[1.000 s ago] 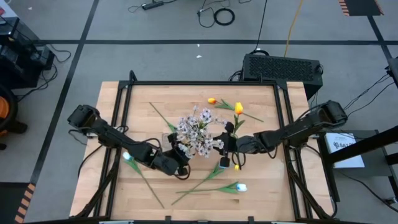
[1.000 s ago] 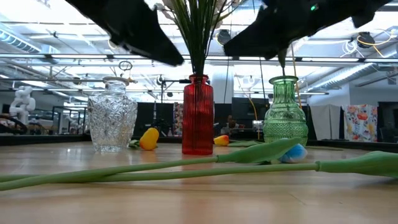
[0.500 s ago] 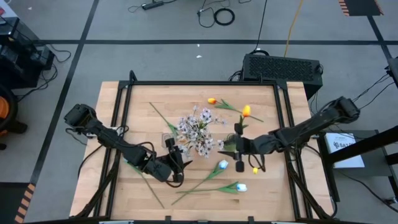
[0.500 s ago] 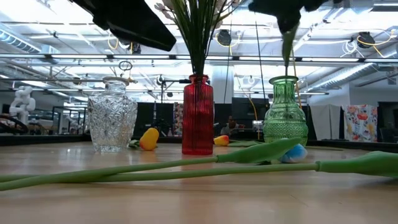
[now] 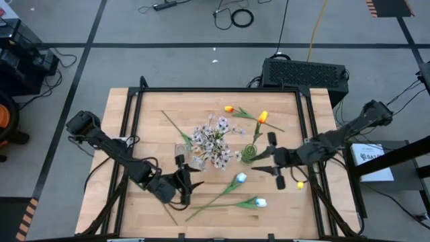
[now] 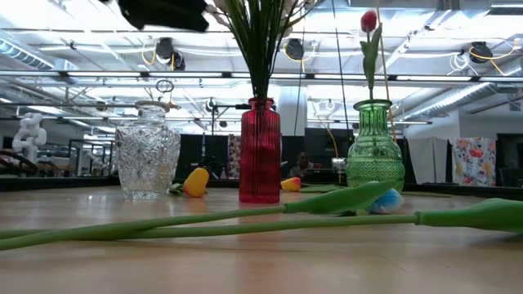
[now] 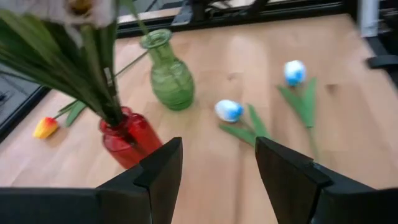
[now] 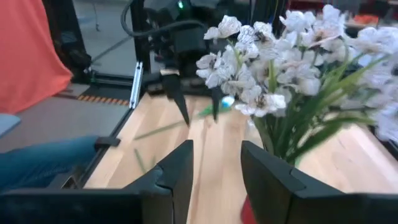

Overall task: Sort flowers into vase by color
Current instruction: Put the right yellow tulip into the green vase

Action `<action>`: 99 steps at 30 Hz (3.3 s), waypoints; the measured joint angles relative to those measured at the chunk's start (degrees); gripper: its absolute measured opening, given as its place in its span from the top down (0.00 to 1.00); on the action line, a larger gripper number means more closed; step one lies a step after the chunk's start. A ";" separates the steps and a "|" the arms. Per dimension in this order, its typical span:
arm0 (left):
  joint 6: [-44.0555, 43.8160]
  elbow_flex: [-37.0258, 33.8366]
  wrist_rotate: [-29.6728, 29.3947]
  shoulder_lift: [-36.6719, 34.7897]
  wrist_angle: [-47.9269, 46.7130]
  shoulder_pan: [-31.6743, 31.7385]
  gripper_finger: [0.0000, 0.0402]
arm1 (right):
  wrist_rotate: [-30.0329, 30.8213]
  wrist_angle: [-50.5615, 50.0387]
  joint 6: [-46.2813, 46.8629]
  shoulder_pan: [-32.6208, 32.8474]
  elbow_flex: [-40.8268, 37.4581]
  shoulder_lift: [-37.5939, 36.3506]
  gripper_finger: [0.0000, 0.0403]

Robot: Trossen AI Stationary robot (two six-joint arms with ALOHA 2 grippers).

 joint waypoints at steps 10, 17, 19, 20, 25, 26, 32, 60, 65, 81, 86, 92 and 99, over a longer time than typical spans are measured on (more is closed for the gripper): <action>0.02 0.04 -6.67 -1.78 -0.25 -7.01 0.48 | 4.98 -21.59 11.15 7.66 3.55 -5.71 0.69; 6.87 0.59 -30.34 -6.52 -0.44 -8.25 0.48 | 17.05 -38.23 20.94 8.26 3.55 -8.31 0.69; 13.90 1.19 -33.62 -7.94 -0.63 -8.52 0.48 | 19.32 -41.24 23.33 8.26 3.55 -8.88 0.69; 15.40 1.84 -34.15 -8.49 -0.47 -8.62 0.48 | 20.38 -42.65 24.39 8.26 3.55 -9.18 0.69; 19.65 3.12 -34.41 -11.54 -0.79 -8.33 0.48 | 27.85 -53.45 33.96 7.13 3.43 -9.22 0.69; 20.54 3.12 -34.41 -12.15 -1.14 -7.93 0.48 | 28.52 -55.03 35.57 6.57 2.94 -9.14 0.69; 18.22 2.92 -31.57 -18.81 -10.11 -6.06 0.48 | 29.35 -56.53 35.96 0.43 -3.36 -9.53 0.69; 13.56 -2.12 -14.55 -35.14 -26.46 12.79 0.48 | -20.36 -24.91 -13.03 -64.75 -4.29 6.60 0.69; 13.46 -2.15 -12.43 -35.12 -26.13 13.57 0.48 | -29.23 -20.63 -16.66 -71.67 -4.29 17.12 0.69; 12.12 -2.17 -11.73 -35.07 -25.93 13.57 0.48 | -28.61 -17.47 -19.33 -71.51 -6.37 29.59 0.59; 12.06 -2.17 -11.68 -35.07 -25.93 13.57 0.48 | -25.88 -16.79 -18.36 -70.02 -6.37 29.57 0.59; 11.99 -2.17 -11.30 -35.03 -25.93 13.57 0.48 | -24.20 -16.05 -17.90 -68.66 -6.37 30.54 0.63; 12.00 -2.17 -11.26 -35.03 -25.91 13.57 0.48 | -22.54 -15.90 -16.79 -68.45 -6.26 32.45 0.67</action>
